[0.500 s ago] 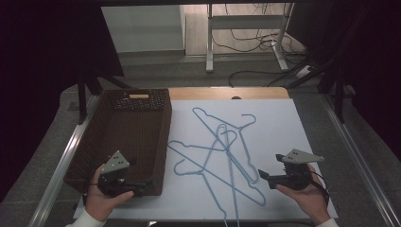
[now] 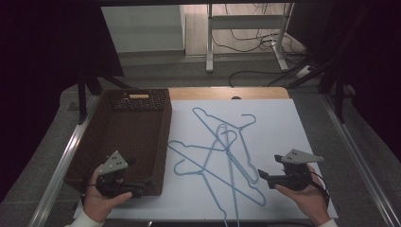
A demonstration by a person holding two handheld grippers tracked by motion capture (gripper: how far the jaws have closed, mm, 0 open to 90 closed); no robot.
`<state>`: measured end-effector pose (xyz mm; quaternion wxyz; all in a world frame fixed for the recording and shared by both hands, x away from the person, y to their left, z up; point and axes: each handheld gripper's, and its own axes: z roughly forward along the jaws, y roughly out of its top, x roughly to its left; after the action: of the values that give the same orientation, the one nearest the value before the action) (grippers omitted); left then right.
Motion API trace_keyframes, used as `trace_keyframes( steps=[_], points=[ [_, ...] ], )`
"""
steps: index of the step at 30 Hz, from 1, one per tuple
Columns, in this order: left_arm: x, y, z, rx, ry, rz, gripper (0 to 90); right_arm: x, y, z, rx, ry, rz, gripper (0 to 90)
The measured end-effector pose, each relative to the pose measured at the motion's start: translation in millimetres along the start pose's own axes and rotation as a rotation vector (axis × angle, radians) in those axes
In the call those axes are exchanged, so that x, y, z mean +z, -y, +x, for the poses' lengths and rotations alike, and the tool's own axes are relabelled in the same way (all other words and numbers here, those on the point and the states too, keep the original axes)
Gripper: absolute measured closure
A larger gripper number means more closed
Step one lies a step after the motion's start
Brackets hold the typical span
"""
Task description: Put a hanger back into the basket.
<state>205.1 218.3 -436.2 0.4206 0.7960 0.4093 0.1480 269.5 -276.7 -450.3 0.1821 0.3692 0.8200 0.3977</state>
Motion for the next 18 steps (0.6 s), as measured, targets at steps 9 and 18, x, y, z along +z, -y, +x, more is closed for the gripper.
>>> trace_keyframes(
  steps=[9, 18],
  points=[
    [1.6, 0.7, -0.7, 0.000, 0.001, 0.010, 8.3, 1.2, 0.1, 0.2, 0.007, -0.020, 0.005, 24.7],
    [3.3, -0.7, -3.3, 0.011, 0.003, 0.014, 8.5, 6.4, -6.1, 19.4, -0.032, -0.068, 0.029, 26.1]
  ],
)
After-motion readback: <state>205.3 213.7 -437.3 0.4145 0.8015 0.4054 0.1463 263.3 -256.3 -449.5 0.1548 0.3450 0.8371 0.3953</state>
